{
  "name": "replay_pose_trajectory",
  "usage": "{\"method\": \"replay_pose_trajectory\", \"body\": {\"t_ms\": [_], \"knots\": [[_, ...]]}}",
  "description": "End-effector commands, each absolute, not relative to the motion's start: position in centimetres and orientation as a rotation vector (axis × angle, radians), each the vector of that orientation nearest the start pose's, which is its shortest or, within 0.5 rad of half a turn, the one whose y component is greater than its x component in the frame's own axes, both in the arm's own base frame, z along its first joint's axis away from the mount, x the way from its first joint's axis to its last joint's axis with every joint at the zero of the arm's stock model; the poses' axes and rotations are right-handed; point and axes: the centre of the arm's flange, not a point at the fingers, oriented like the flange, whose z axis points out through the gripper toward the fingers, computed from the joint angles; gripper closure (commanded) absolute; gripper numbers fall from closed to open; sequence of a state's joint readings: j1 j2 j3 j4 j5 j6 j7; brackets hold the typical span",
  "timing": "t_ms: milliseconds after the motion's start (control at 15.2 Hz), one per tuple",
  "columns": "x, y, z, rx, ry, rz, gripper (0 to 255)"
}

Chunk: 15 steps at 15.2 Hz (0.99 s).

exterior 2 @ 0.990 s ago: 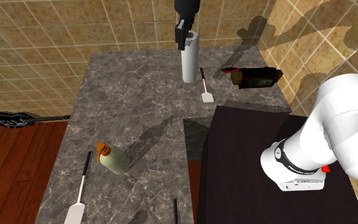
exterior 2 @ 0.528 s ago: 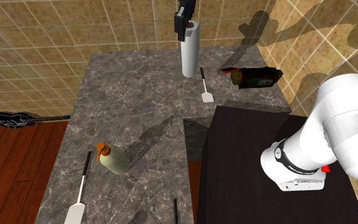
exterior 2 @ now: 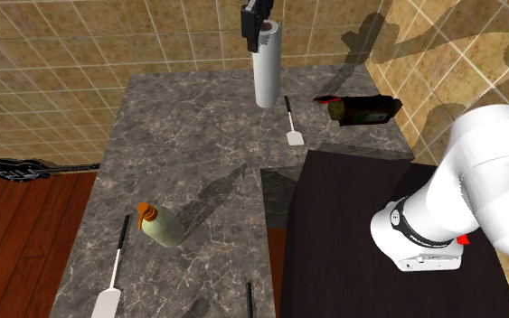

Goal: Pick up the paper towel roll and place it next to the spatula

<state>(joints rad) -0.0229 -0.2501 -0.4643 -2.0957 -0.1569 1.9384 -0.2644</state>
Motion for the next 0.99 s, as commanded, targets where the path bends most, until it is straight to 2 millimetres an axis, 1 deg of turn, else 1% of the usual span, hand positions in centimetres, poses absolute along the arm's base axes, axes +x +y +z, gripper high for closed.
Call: {"method": "replay_pose_trajectory", "body": {"t_ms": [0,924], "knots": [[43.2,-23.1,52.1,-3.19,0.261,-0.082,255],[47.5,-5.2,52.2,-3.19,0.261,-0.082,255]]}}
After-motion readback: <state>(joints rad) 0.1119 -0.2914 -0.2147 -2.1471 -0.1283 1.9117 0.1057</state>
